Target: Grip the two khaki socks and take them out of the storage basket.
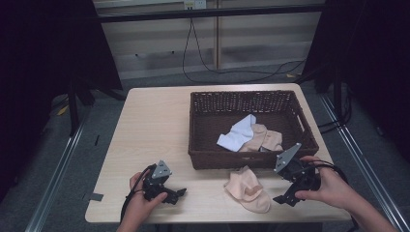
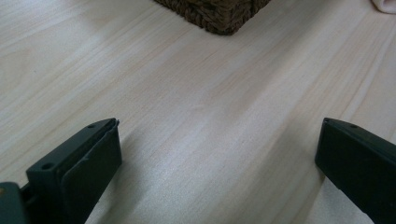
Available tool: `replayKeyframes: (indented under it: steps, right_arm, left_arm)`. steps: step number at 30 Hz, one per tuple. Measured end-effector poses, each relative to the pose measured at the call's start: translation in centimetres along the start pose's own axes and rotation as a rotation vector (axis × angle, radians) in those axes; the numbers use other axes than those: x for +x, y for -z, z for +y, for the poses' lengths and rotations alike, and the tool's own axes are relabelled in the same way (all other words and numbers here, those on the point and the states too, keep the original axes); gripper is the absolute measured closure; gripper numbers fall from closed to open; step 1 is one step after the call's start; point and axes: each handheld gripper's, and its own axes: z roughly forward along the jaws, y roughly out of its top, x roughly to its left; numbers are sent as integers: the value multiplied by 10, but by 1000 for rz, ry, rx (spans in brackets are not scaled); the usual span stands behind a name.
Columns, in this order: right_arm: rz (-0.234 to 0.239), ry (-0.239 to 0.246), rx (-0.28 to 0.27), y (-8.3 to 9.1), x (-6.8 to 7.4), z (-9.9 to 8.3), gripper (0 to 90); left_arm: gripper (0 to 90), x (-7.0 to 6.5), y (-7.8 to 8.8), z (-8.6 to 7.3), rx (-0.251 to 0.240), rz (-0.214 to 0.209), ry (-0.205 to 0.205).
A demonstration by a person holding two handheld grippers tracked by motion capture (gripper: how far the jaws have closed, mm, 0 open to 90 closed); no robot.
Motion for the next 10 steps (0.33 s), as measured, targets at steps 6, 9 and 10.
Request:
replayKeyframes:
  steps: [6, 9, 10]
  right_arm:
    - [-9, -35, -7, -13, -2, -11, 106]
    - [-23, -35, -16, -16, 0, -13, 109]
    - [-17, -42, -18, -17, 0, -14, 109]
  left_arm:
    - [0, 0, 0, 0, 0, 0, 0]
    - [0, 0, 0, 0, 0, 0, 0]
    - [0, 0, 0, 0, 0, 0, 0]
